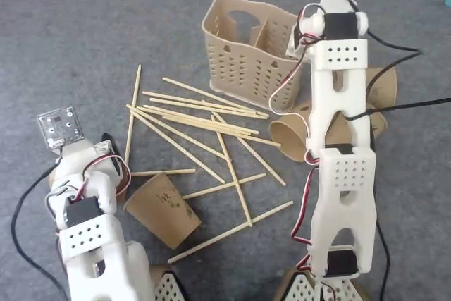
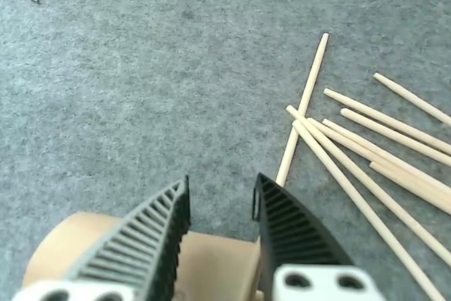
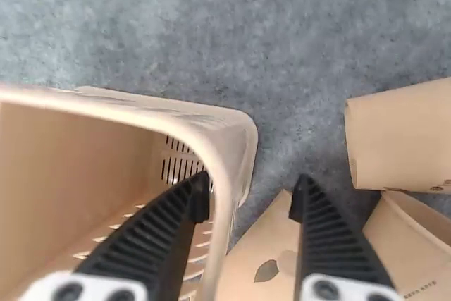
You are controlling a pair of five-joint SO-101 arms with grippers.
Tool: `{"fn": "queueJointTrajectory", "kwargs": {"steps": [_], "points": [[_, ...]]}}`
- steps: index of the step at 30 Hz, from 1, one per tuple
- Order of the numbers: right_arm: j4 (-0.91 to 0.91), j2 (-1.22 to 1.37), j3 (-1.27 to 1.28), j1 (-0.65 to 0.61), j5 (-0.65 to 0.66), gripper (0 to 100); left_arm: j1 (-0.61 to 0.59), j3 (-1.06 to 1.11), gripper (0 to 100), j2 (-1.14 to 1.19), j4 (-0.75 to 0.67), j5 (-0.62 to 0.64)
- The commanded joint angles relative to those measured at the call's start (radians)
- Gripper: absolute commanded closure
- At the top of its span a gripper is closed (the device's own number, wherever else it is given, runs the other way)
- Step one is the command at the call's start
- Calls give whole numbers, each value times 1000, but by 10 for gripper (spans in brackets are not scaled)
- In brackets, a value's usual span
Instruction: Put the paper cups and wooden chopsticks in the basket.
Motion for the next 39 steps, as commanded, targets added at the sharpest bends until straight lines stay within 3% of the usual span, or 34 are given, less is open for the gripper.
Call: {"fn": "queueJointTrajectory", "kwargs": {"steps": [1, 7, 17, 20, 27, 34, 39], "points": [[24, -90, -104, 18, 2, 831, 9, -7, 862, -25, -17, -8], [33, -185, -201, 16, -55, 854, 9, -7, 862, -25, -17, -8], [62, -337, -138, 35, -52, 857, 9, -7, 862, -23, -18, -8], [62, -453, 52, 48, -48, 857, 9, -7, 862, -23, -20, -8], [54, -754, 546, 53, 100, 858, 9, -7, 862, -25, -20, -8], [44, -974, 979, 51, 379, 858, 9, -7, 862, -25, -20, -8], [-186, -1207, 1355, 70, 454, 854, 9, -7, 862, -25, -20, -8]]}}
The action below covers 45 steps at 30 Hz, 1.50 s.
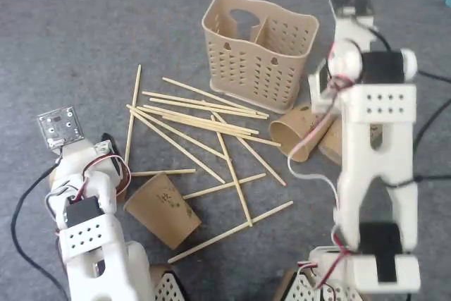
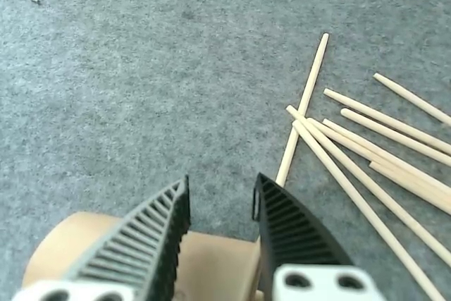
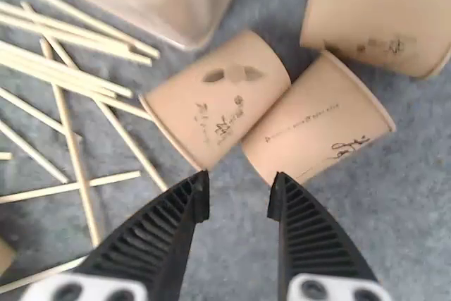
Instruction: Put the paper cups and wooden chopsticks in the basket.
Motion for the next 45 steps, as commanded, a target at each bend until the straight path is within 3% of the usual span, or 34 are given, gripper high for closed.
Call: {"fn": "queueJointTrajectory", "kwargs": {"steps": [1, 7, 12, 18, 30, 33, 38, 45], "points": [[-222, -289, 354, 7, 84, 854, 9, -7, 862, -25, -20, -8], [-550, -572, 870, -87, 146, 835, 9, -7, 862, -25, -20, -8], [-723, -585, 1080, -154, 215, 752, 9, -7, 862, -25, -20, -8], [-964, -549, 1180, -154, 226, 761, 8, -7, 862, -25, -20, -8], [-1230, -361, 1188, 24, 315, 721, 8, -7, 862, -25, -20, -8], [-1267, -318, 1183, 71, 310, 746, 8, -7, 862, -25, -20, -8], [-1264, -343, 1181, 90, 310, 989, 8, -7, 862, -25, -20, -8], [-1066, -529, 1125, 87, 288, 988, 8, -7, 862, -25, -18, -8]]}}
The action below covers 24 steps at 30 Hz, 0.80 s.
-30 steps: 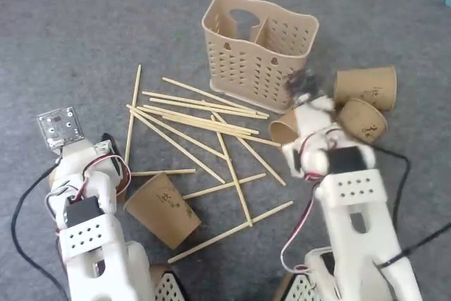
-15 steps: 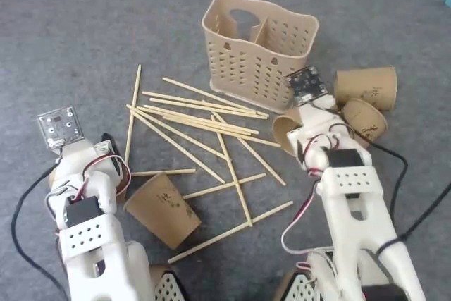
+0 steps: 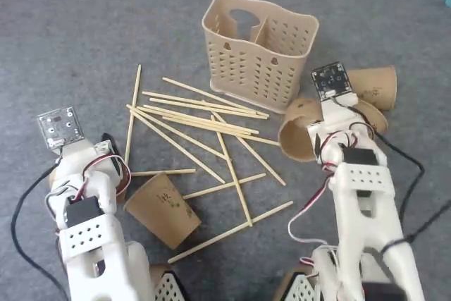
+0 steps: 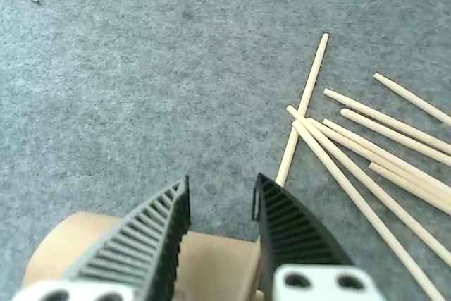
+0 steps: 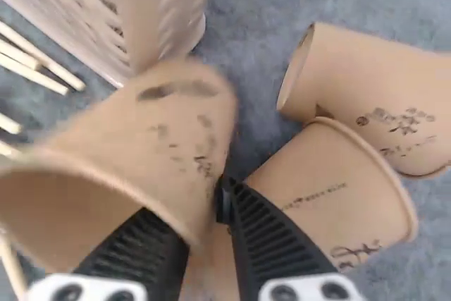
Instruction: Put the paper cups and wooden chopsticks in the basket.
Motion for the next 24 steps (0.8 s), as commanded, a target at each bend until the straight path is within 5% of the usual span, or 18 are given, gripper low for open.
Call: {"fn": "queueJointTrajectory", "kwargs": {"steps": [1, 12, 24], "points": [[206, -171, -112, 13, -38, 990, 8, -7, 862, -25, -18, -8], [881, -70, -786, 10, -84, 991, 8, -7, 862, -25, -17, -8], [1287, 453, -1841, -150, -245, 991, 8, -5, 862, -25, -17, -8]]}}
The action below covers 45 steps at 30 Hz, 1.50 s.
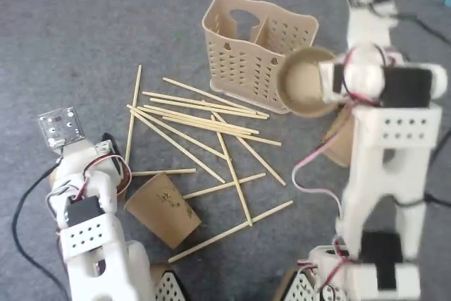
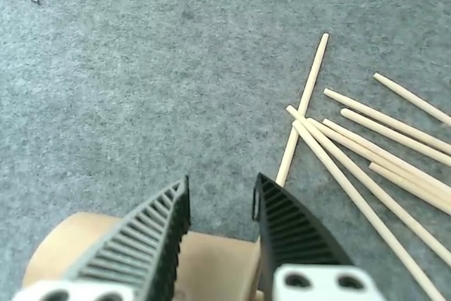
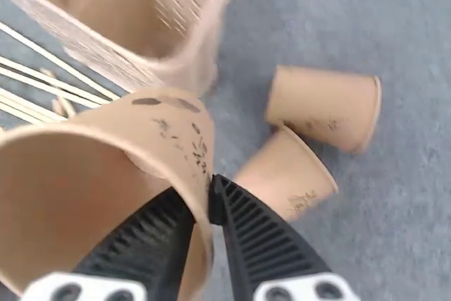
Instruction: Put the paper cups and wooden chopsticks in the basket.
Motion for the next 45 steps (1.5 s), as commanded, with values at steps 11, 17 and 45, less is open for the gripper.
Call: {"fn": "queueJointTrajectory", "kwargs": {"steps": [11, 17, 45], "points": [[-65, 219, -516, -163, -98, 991, 8, 1, 862, -25, -20, -9], [-119, 369, -519, -90, -95, 991, 8, 1, 862, -25, -21, -9], [77, 292, -661, -48, -61, 739, 9, 2, 862, -25, -21, -9]]}}
